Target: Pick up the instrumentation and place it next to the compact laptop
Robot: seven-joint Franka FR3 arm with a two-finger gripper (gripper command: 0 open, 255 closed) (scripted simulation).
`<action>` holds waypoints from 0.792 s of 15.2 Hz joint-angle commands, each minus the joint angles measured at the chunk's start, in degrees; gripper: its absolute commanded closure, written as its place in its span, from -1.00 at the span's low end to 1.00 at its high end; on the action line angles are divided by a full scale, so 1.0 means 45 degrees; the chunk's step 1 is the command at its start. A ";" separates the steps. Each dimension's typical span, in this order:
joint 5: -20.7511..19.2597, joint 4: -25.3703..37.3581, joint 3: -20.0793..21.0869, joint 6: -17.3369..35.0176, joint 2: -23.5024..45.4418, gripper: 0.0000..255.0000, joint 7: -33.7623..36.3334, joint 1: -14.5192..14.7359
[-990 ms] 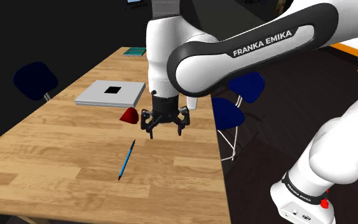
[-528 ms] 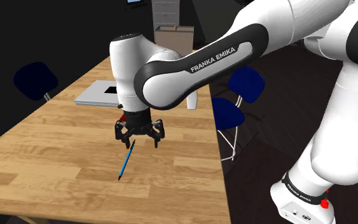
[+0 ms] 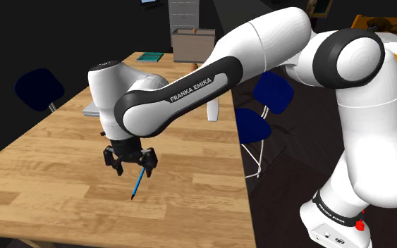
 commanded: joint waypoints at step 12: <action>-0.0274 -0.0445 -0.0176 0.0855 0.0464 -1.00 0.0262 0.0172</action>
